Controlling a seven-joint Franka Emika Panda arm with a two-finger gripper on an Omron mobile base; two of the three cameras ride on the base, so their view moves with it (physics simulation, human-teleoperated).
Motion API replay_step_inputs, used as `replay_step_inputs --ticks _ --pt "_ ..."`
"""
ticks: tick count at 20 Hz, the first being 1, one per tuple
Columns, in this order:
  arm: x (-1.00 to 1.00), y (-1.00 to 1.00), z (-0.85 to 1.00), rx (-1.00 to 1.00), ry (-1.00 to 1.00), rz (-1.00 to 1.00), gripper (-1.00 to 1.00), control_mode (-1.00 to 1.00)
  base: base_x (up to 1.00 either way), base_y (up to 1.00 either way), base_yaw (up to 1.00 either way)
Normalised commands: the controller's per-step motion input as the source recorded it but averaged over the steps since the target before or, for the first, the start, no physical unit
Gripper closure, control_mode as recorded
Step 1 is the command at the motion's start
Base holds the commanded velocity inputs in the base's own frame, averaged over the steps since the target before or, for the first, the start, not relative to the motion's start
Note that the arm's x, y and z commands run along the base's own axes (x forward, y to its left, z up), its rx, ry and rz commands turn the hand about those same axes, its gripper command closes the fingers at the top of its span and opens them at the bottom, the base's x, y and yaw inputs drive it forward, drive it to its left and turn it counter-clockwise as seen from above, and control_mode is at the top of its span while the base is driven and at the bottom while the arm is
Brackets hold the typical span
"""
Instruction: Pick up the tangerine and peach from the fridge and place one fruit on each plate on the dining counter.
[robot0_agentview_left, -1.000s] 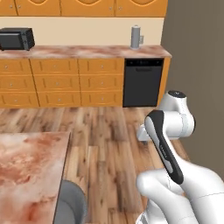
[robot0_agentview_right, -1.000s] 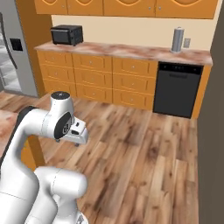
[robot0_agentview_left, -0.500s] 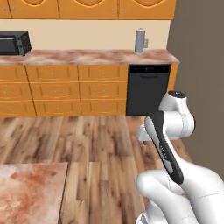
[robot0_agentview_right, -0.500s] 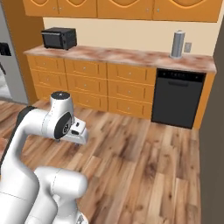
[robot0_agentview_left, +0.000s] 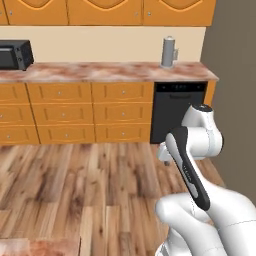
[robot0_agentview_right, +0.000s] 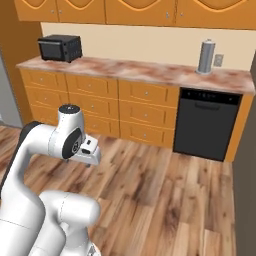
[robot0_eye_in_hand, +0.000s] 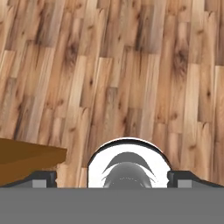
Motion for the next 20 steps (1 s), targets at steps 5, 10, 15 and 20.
replay_step_inputs --ticks 5,10,15,20 --pt "0.0 0.0 0.0 0.0 0.0 0.0 -1.0 1.0 0.81 0.3 0.03" --pt "0.0 0.0 0.0 0.0 0.0 0.0 -1.0 1.0 0.79 0.34 0.03" --pt "0.0 0.0 0.0 0.0 0.0 0.0 -1.0 1.0 0.7 0.31 0.13" --pt "0.0 0.0 0.0 0.0 0.0 0.0 -1.0 1.0 0.54 0.18 0.39"
